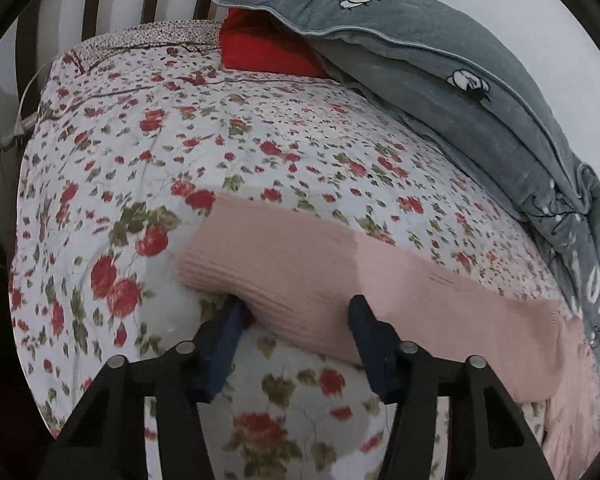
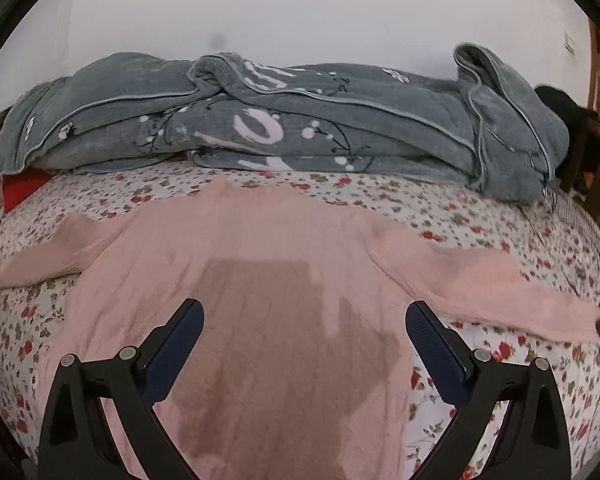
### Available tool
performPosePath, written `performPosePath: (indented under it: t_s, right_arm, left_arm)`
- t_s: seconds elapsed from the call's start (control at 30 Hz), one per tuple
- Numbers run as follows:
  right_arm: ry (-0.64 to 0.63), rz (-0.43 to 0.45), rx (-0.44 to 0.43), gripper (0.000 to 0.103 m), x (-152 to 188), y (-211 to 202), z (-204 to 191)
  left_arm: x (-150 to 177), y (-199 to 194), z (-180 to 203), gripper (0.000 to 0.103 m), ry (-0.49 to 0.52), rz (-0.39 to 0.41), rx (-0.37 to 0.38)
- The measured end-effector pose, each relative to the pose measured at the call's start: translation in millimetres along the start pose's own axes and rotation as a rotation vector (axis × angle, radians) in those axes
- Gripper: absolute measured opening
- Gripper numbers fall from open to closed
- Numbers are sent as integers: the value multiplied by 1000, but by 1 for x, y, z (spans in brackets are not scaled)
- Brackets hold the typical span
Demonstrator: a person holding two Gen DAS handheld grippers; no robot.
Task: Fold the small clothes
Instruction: 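Grasp the pink sweater sleeve cuff with the left gripper, then fold the held sleeve across the sweater body and open the left gripper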
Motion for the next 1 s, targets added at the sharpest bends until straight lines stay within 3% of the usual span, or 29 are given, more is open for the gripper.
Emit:
performPosePath:
  t_s: [0.1, 0.17, 0.3, 0.5, 0.77, 1.0]
  right_arm:
    - [-8, 2, -3, 100, -1, 0, -5]
    - [-13, 3, -3, 100, -1, 1, -7]
    - [-11, 8, -3, 100, 1, -1, -5]
    - [15, 23, -8, 100, -1, -12, 10]
    - [26, 56, 4, 100, -3, -38, 52]
    - [57, 116, 59, 99, -5, -70, 115]
  left_arm:
    - [-4, 6, 5, 31, 26, 3, -5]
    - [-6, 6, 9, 11, 54, 6, 3]
    - [-14, -6, 24, 10, 150, 43, -60]
    - [-23, -43, 58, 10, 235, 94, -51]
    - [-17, -106, 146, 9, 365, 178, 18]
    - [16, -152, 254, 9, 490, 220, 121]
Point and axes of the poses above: each gripper's, at about its wrist camera, not at the fingertips, and y roughly the way its jaws point, z to its right, x to its underside, the point moved 8 cm from there along y, roughly the way its jaws point, and after that the axes turned 3 degrees about -x, right-handed, at the moved point
